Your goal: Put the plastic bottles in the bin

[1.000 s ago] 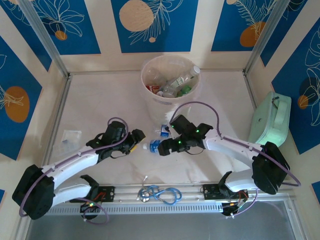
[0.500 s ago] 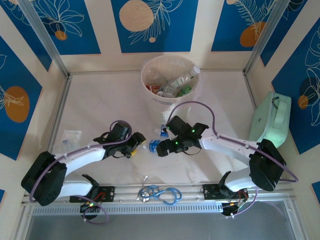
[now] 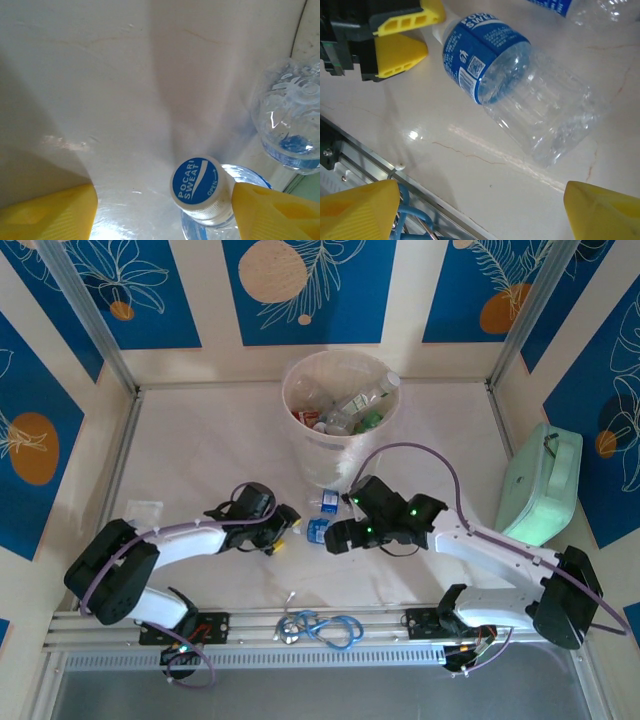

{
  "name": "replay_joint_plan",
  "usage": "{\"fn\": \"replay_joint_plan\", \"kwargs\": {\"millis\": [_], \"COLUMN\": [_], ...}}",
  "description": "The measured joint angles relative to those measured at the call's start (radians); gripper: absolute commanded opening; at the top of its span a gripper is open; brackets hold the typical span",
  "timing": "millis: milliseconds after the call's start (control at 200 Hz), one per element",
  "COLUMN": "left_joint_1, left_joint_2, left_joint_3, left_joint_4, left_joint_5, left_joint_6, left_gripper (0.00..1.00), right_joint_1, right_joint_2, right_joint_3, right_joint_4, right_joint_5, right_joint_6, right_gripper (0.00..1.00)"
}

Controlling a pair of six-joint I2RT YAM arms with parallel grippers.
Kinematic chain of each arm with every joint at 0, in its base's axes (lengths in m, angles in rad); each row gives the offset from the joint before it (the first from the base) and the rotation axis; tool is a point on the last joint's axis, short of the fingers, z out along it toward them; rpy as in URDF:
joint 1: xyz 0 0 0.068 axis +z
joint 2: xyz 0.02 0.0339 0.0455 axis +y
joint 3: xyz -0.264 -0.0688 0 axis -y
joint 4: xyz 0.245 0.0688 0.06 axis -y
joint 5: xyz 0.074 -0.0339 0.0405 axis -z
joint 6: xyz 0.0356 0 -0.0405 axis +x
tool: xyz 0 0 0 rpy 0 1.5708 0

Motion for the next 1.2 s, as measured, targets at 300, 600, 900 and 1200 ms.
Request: {"fn": "replay_joint_plan", "kwargs": {"millis": [300,600,900,1200], "left_joint_1": [-0.017,-0.080,-0.088,-0.099], "left_joint_2": [0.059,0.070,0.068,0.068], "left_joint_3": [0.046,0.087,0.081,0.076], "left_joint_4": [0.007,0.050,0.067,0.068], "left_joint_5": [0.000,-0.014,-0.014,-0.014], "left_joint_6": [-0.034,-0.065,-0.066,-0.086], "left_gripper": [0.65,0.67,0.66,0.64], "right_joint_1": [0.000,-0.029,-0.117,-0.169], "right_joint_2": [-0.049,-0.077,0.023,0.100], "right_joint_3": [-0.021,-0.050,-0.044,-0.043], "right_joint_4": [-0.010,-0.026,-0.031,0.043], "right_joint_5": [0.011,0.049,0.093,0.068], "right_joint_6": [0.022,0.053,0.142,0.195], "right_gripper": [0.85,0.88,0.93,0.83]}}
